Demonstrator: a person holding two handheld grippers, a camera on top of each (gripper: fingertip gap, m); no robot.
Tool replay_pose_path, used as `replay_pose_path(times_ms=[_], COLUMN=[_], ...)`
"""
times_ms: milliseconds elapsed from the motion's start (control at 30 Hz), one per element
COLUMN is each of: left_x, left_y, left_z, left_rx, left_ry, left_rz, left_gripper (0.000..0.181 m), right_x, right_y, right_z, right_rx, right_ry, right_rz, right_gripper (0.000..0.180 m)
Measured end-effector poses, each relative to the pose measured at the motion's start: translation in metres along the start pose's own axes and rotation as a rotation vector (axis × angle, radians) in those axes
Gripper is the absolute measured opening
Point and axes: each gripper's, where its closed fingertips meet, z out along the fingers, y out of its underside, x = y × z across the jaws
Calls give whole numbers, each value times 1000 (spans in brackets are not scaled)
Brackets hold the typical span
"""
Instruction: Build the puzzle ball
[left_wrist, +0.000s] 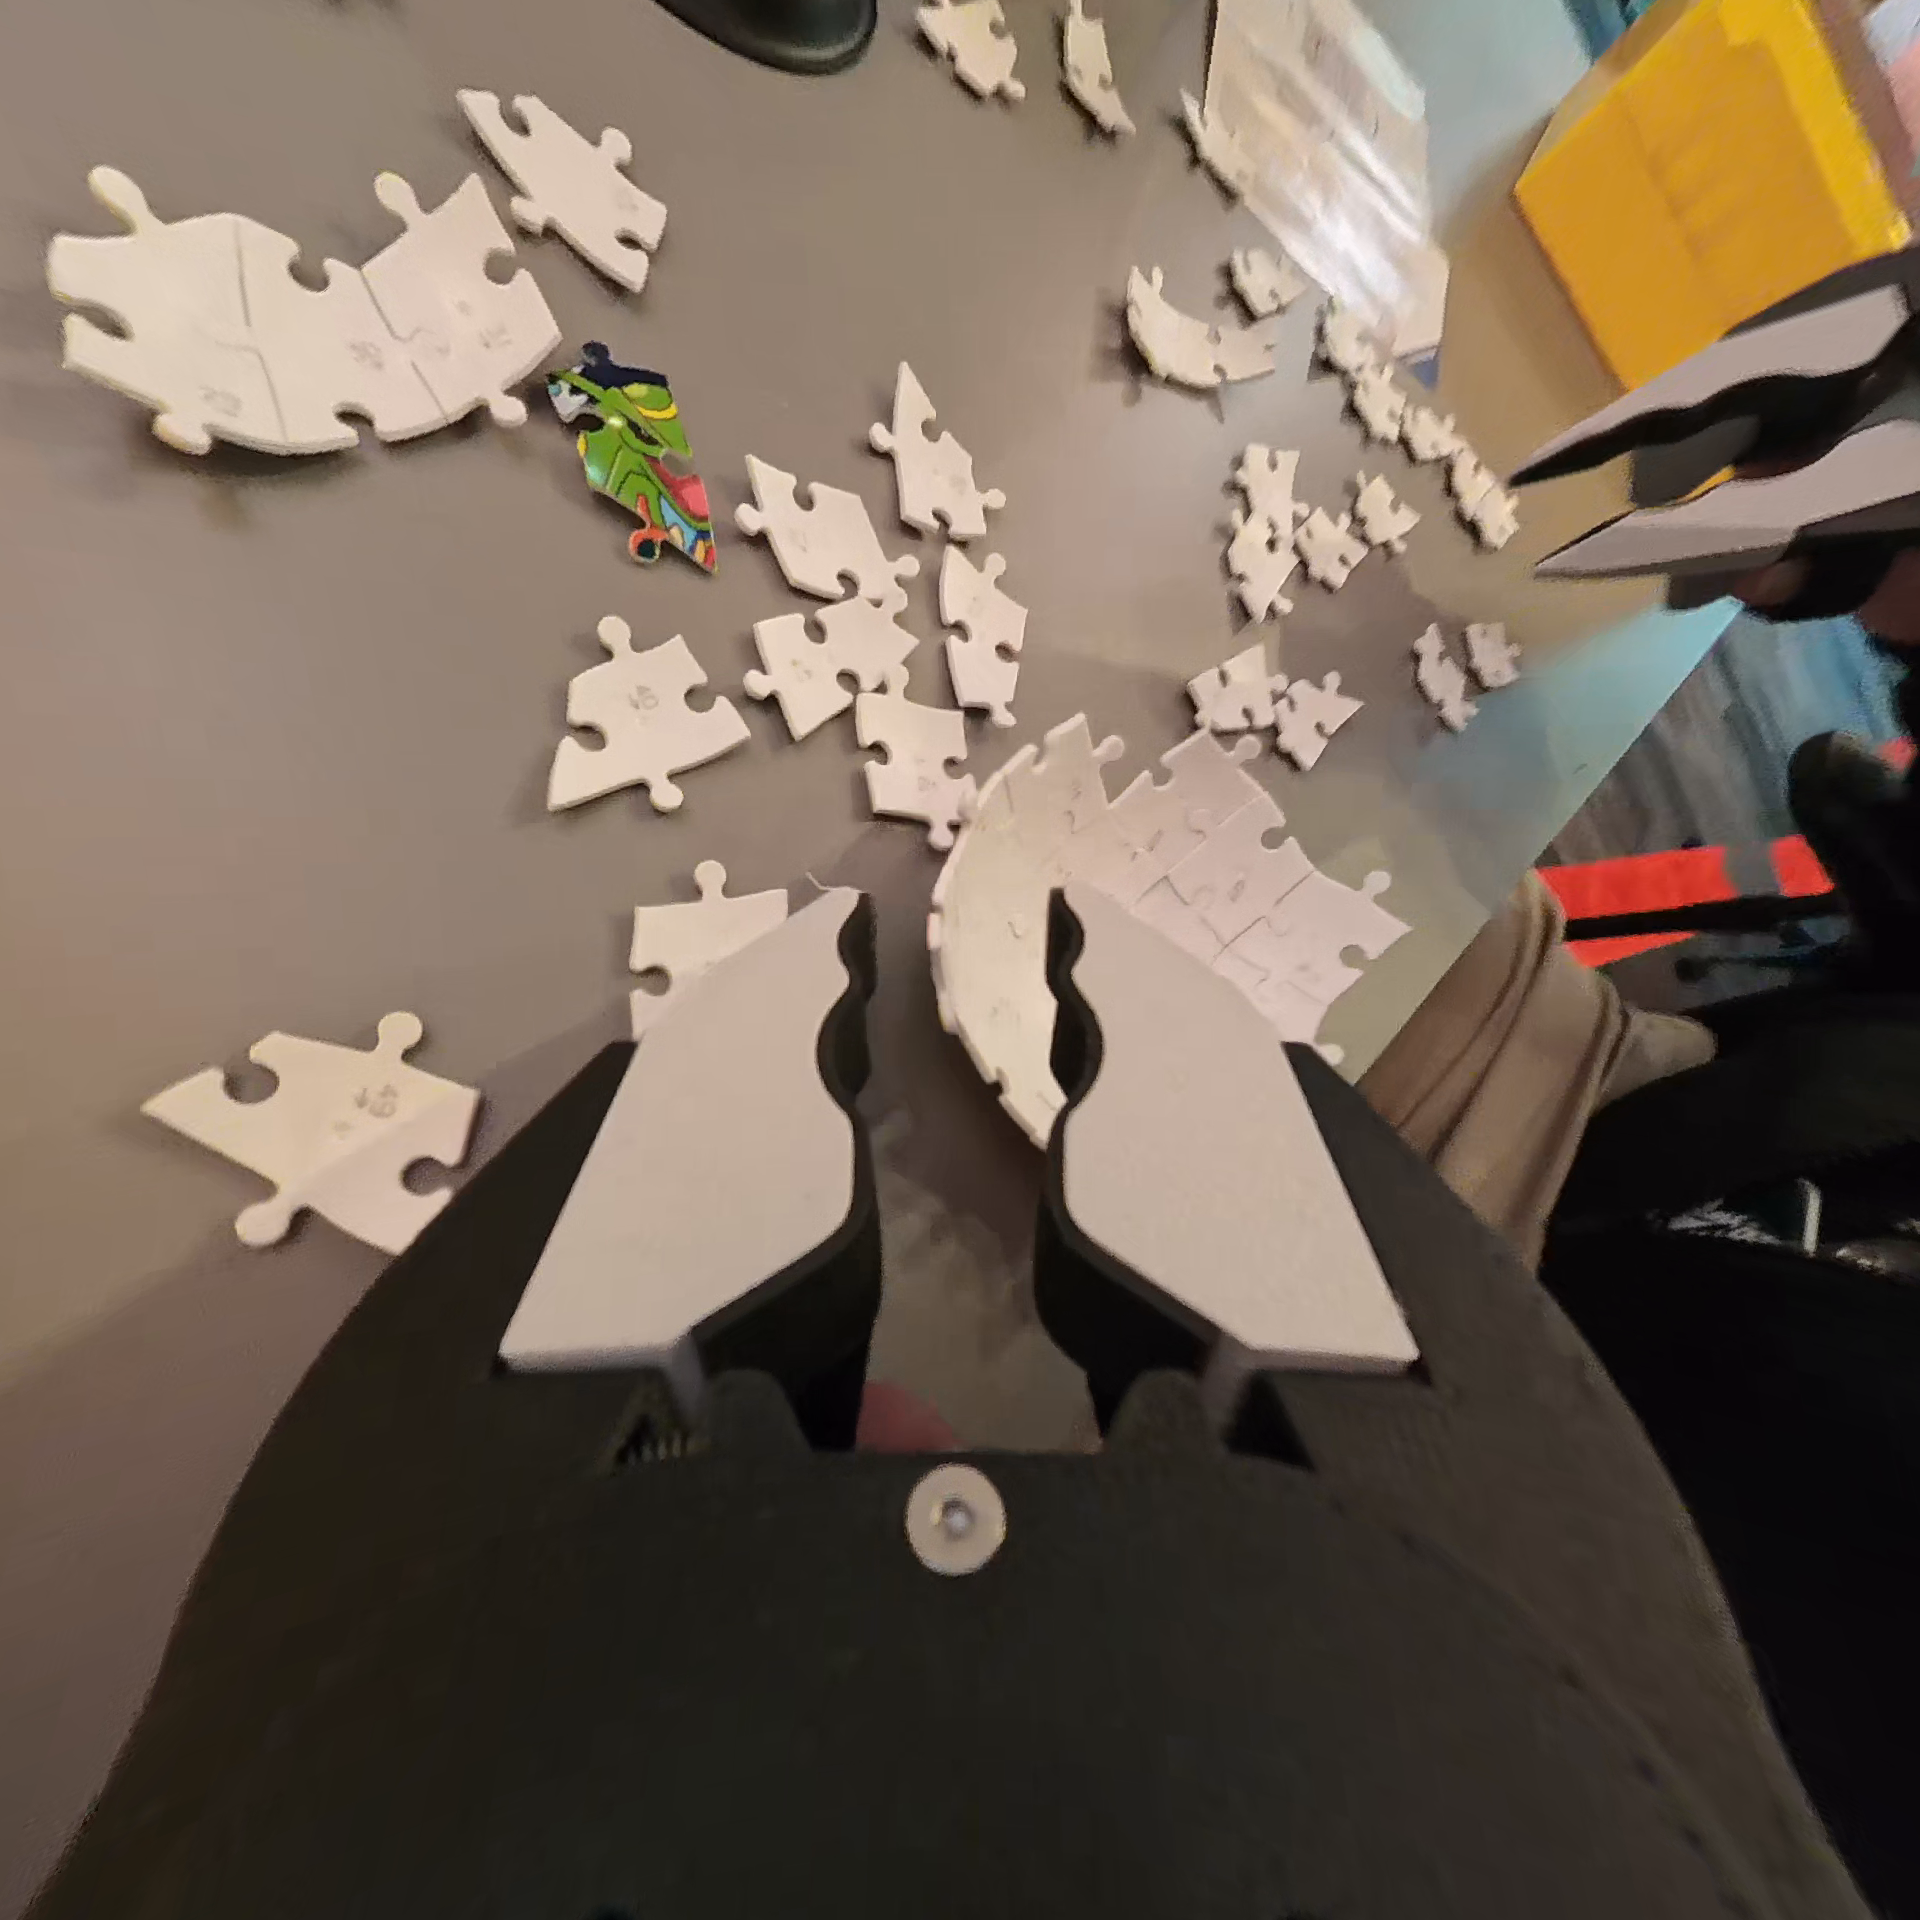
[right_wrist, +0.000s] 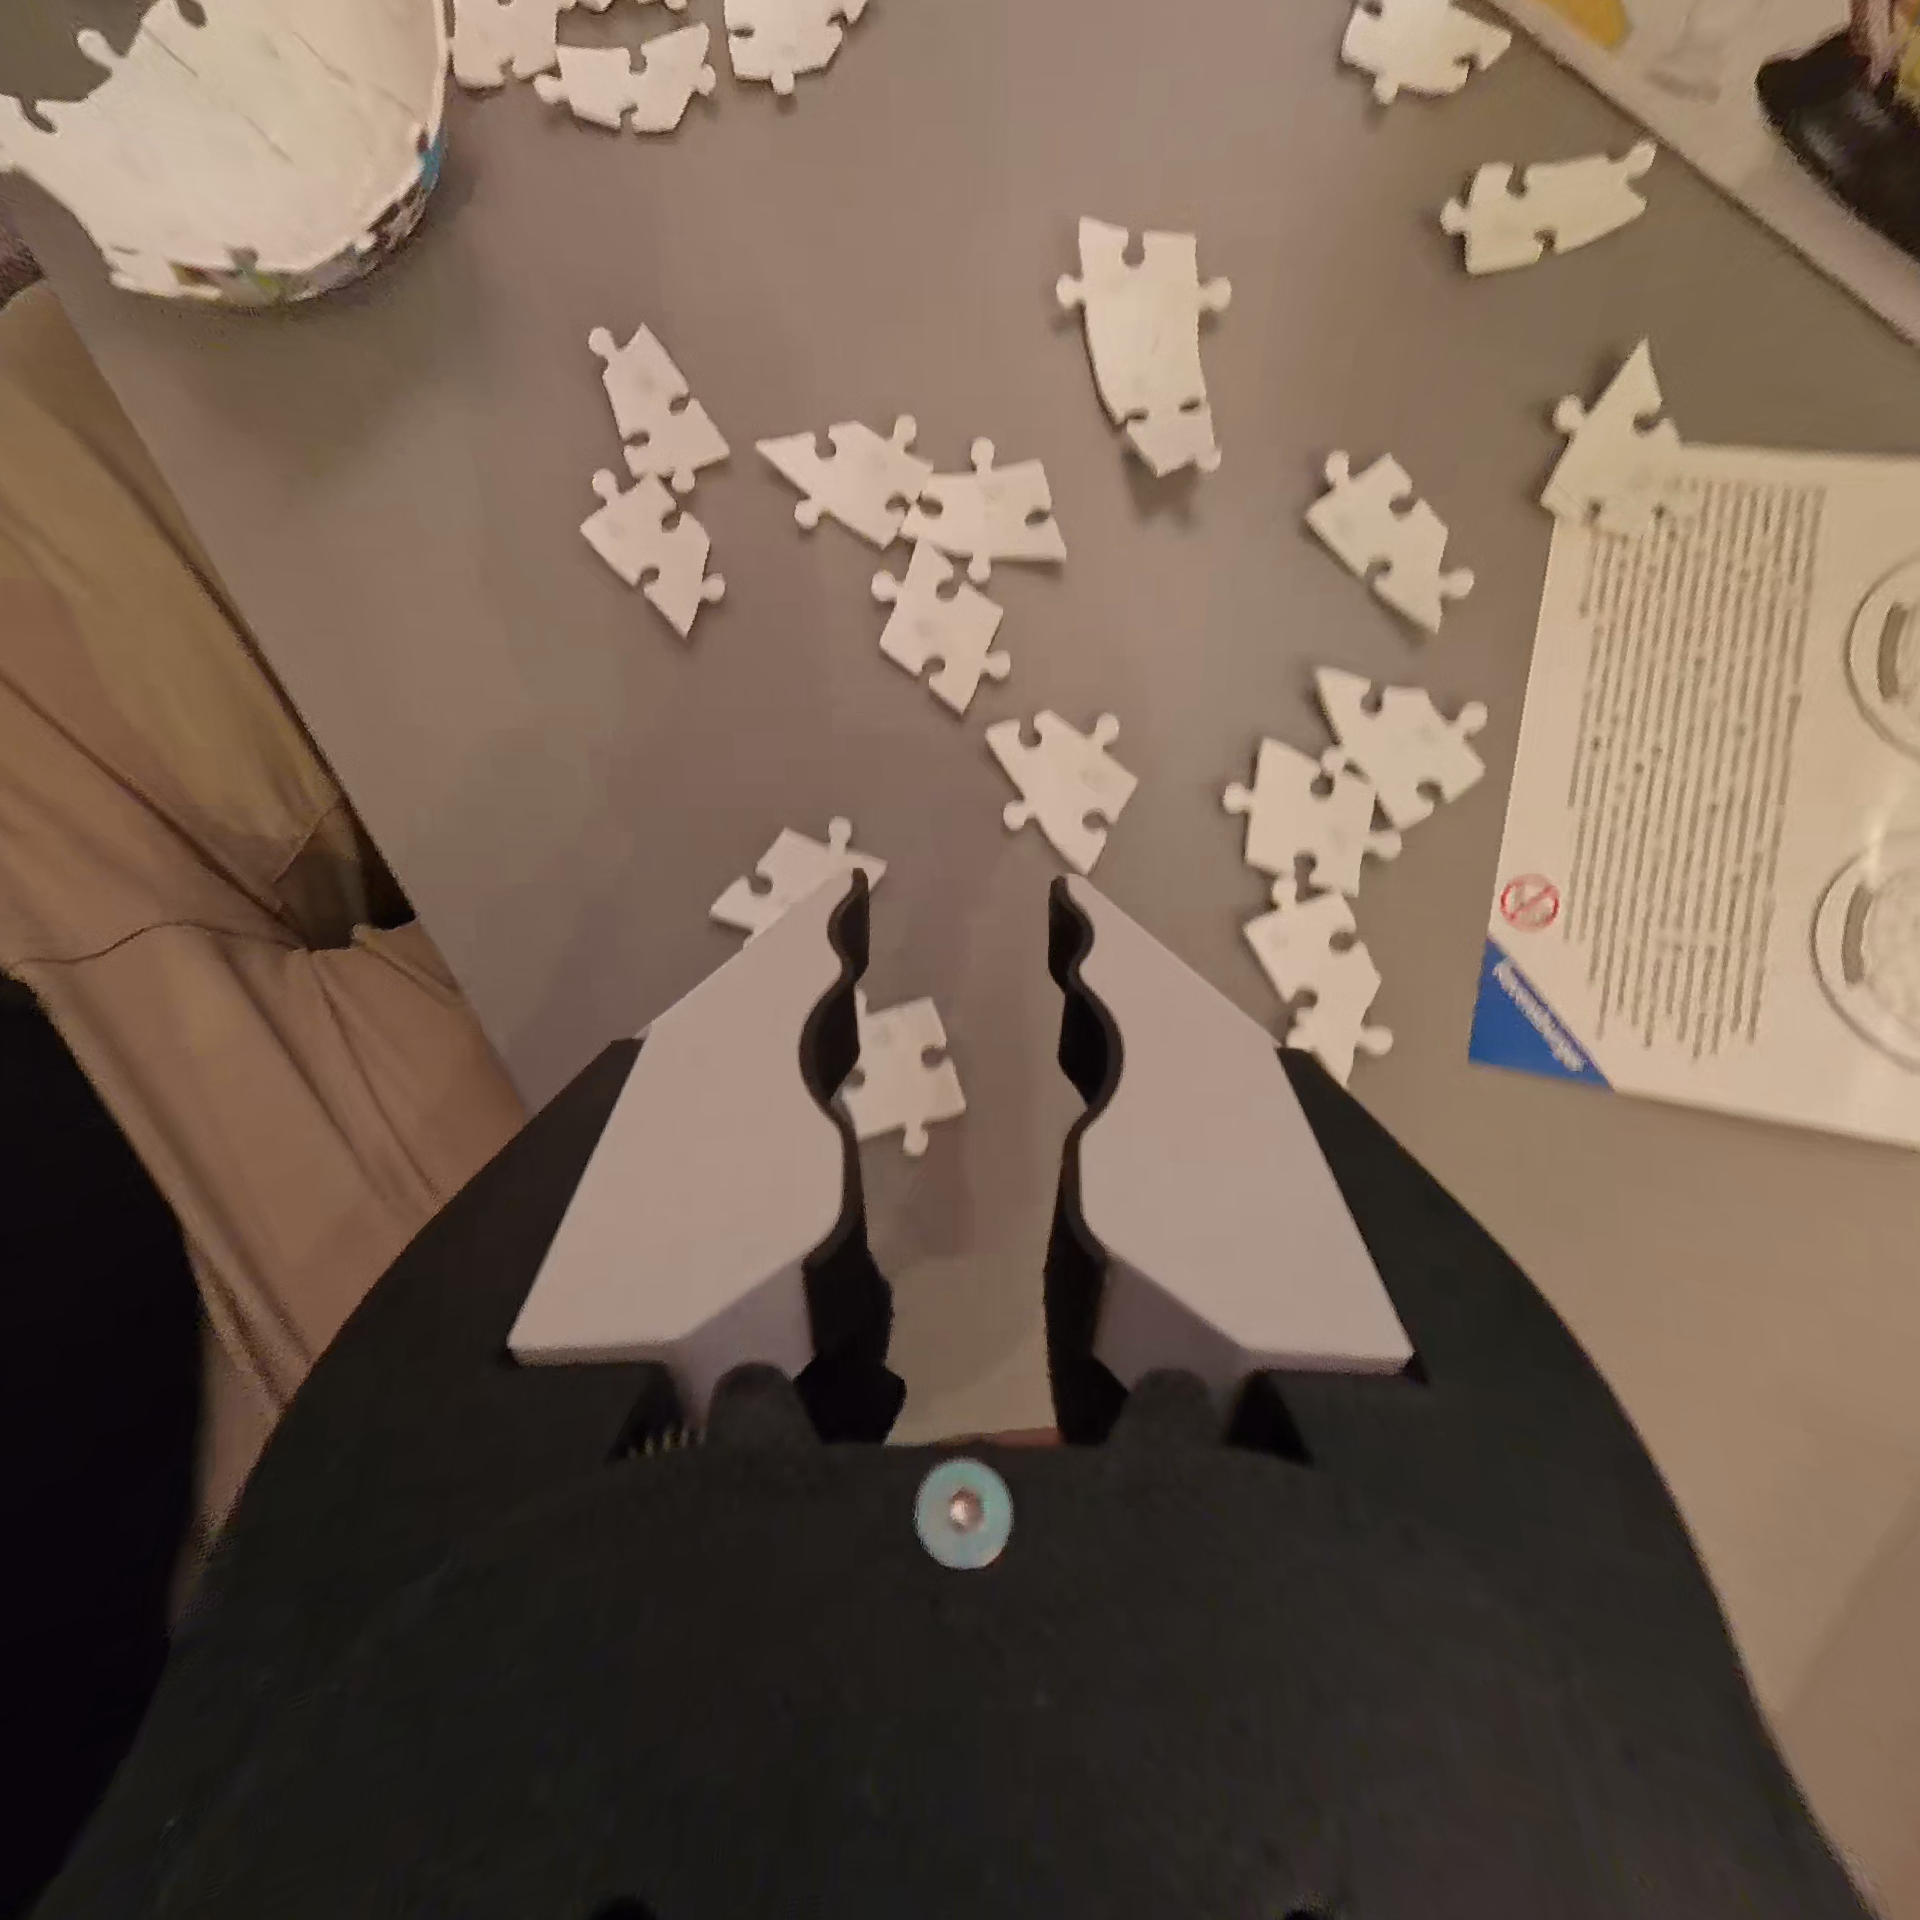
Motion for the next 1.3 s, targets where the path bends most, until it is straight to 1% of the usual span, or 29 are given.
replay_pose_path(times_ms=[100,200,367,433,600,767,933,1000,1067,1200,1300], left_x=[0,1,7,5,2,-3,-10,-11,-12,-13,-13], left_y=[-1,-6,-11,-10,-13,-18,-27,-30,-33,-38,-42], left_z=[5,9,12,14,16,16,17,18,19,20,19], left_rx=[-25,-31,-55,-85,-80,-54,-9,0,10,34,55], left_ry=[0,-2,27,32,43,34,17,9,9,-4,-16], left_rz=[30,42,86,103,103,99,94,98,96,102,107], left_gripper=[31,31,30,30,29,27,26,26,26,24,24], right_x=[-4,-14,-42,-49,-32,6,42,53,57,60,60], right_y=[21,38,42,42,36,31,45,57,67,74,77], right_z=[-11,-13,-8,-3,4,-5,-21,-24,-25,-21,-16], right_rx=[-32,-76,-77,-72,-54,11,33,6,-18,-46,-67], right_ry=[-23,-31,-103,-107,-23,94,185,216,217,224,220], right_rz=[26,7,-32,-49,12,103,143,150,167,178,178], right_gripper=[30,28,27,30,42,42,42,43,44,46,42])
